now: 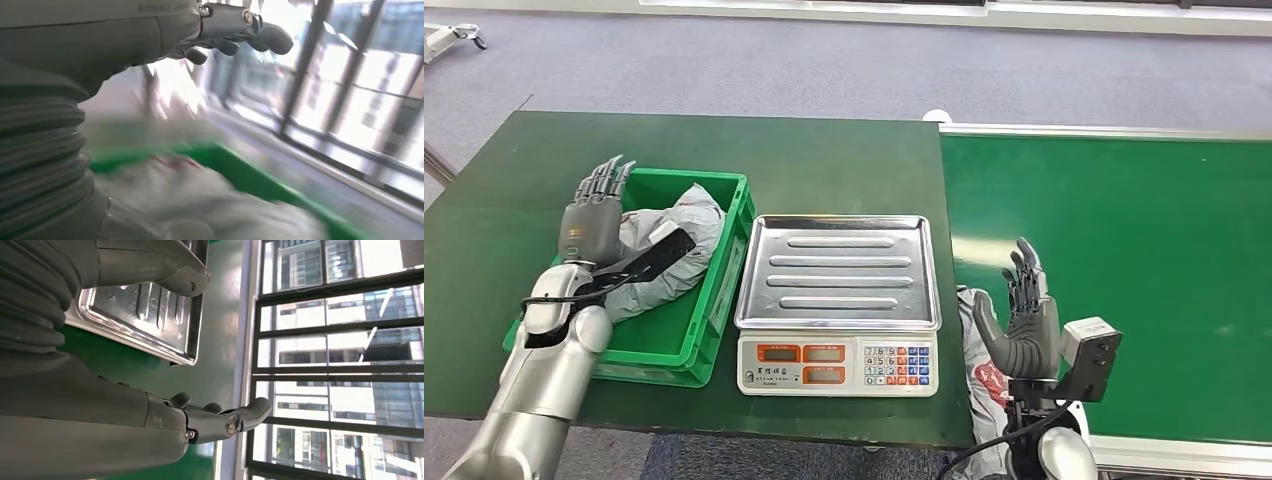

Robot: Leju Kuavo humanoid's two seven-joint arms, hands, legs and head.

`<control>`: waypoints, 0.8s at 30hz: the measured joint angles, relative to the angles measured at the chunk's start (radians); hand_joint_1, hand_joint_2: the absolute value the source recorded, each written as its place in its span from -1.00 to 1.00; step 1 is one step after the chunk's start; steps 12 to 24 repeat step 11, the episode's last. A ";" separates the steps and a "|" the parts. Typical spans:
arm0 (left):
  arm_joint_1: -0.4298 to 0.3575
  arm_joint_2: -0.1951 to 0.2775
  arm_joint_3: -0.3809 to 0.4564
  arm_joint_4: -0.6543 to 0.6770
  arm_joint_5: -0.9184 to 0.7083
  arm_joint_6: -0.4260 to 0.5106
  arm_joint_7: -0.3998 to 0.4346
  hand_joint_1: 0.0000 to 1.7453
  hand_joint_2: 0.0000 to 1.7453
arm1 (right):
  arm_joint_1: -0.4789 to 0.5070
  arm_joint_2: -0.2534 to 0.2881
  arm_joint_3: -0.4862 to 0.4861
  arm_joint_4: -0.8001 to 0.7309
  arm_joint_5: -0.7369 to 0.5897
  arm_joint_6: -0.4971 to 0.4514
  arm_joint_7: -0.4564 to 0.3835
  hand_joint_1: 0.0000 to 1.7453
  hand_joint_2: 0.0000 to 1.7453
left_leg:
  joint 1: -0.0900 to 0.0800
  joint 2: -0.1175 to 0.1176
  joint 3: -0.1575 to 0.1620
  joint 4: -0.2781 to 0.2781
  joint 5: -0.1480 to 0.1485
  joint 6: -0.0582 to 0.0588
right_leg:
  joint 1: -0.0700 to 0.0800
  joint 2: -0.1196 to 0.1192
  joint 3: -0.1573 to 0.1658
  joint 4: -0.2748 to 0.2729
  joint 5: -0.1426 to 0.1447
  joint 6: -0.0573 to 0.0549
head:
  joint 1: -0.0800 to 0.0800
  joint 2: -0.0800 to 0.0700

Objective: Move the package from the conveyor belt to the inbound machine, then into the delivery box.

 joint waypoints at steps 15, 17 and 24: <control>0.100 -0.244 -0.029 -0.177 0.994 -0.477 -0.187 -1.00 1.00 | -0.152 0.001 0.101 0.189 0.053 -0.024 0.028 -1.00 -1.00 | -0.003 -0.001 0.000 0.001 0.000 0.001 | -0.002 -0.001 0.000 0.000 0.001 0.001 | 0.000 0.000; 0.100 -0.244 -0.029 -0.177 0.994 -0.477 -0.187 -1.00 1.00 | -0.152 0.001 0.101 0.189 0.053 -0.024 0.028 -1.00 -1.00 | -0.003 -0.001 0.000 0.001 0.000 0.001 | -0.002 -0.001 0.000 0.000 0.001 0.001 | 0.000 0.000; 0.100 -0.244 -0.029 -0.177 0.994 -0.477 -0.187 -1.00 1.00 | -0.152 0.001 0.101 0.189 0.053 -0.024 0.028 -1.00 -1.00 | -0.003 -0.001 0.000 0.001 0.000 0.001 | -0.002 -0.001 0.000 0.000 0.001 0.001 | 0.000 0.000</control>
